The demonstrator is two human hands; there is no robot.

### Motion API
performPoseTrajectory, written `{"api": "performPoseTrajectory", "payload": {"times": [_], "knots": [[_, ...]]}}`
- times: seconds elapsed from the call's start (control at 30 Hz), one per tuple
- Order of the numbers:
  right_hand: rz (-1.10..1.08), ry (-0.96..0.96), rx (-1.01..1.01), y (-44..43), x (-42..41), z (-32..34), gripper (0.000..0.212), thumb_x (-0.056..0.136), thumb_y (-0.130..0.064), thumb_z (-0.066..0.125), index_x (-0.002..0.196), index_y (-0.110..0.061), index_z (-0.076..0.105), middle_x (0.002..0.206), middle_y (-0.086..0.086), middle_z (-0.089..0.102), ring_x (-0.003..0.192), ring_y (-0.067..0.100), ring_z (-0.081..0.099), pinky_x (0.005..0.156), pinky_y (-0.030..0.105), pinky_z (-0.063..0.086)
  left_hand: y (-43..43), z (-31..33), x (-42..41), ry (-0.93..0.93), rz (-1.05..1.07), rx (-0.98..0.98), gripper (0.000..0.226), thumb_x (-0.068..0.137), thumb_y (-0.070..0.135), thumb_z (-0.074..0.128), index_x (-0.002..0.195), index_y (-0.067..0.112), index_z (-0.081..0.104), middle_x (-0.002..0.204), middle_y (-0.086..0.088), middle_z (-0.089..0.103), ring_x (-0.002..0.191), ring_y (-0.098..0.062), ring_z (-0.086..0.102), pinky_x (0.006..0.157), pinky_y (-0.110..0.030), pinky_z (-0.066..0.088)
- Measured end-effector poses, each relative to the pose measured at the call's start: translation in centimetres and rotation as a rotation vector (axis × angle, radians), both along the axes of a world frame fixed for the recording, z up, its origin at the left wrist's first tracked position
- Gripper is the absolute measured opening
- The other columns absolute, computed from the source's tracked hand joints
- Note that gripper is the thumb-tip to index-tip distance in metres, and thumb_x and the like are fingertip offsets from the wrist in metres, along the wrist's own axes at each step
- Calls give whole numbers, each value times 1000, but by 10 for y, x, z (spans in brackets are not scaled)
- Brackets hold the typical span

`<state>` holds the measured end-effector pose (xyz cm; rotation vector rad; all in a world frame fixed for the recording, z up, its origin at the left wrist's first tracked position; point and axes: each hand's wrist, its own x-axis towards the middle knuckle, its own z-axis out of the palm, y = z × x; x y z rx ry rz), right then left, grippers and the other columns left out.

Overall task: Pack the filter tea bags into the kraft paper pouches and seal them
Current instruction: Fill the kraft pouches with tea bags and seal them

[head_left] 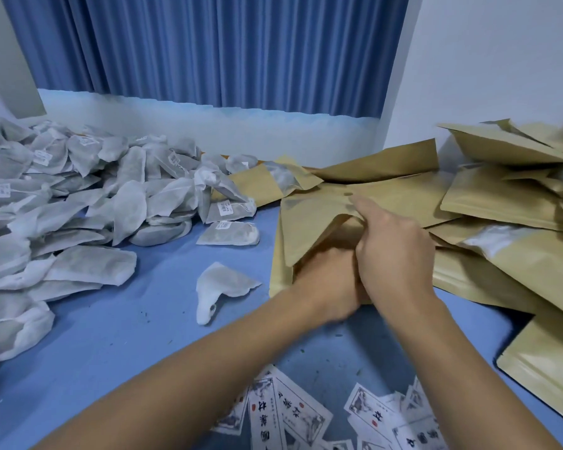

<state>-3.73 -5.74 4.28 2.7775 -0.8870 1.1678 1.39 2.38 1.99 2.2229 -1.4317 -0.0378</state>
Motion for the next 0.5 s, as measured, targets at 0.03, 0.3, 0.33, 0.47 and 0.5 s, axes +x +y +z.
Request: {"api": "performPoseTrajectory", "payload": {"times": [0.03,0.3,0.33,0.47,0.5], "knots": [[-9,46,11,-2,2,-3,53,75,5,48,114,-27,64,59,1,43,62,33,44,57,34,34,5,-12,-2,-20,-43,-73,15,93,14,57,101,3,62,102,-19,64,97,-38,60,84,-47,49],[3,259,-30,-5,6,-13,57,79,7,47,119,-32,61,63,1,44,61,30,44,52,31,31,64,-44,-21,158,-479,-10,50,66,44,91,106,25,67,107,10,52,105,-8,48,100,-29,41],[1,272,-29,-4,7,-14,57,79,7,47,120,-32,60,61,0,43,60,29,44,50,31,29,64,-43,-23,133,-466,82,51,67,47,90,107,29,64,107,12,50,105,-7,45,100,-28,39],[-9,282,-42,-5,6,-14,58,78,7,48,119,-32,59,58,-3,37,50,22,34,45,28,20,63,-40,-24,160,-415,208,40,71,46,88,96,26,63,100,11,50,97,-4,43,88,-20,40],[-15,282,-45,-5,6,-14,58,78,7,48,118,-32,59,58,-3,37,49,20,30,44,28,19,64,-40,-24,189,-399,226,38,71,45,88,92,26,62,97,12,50,91,0,44,81,-15,39]]}}
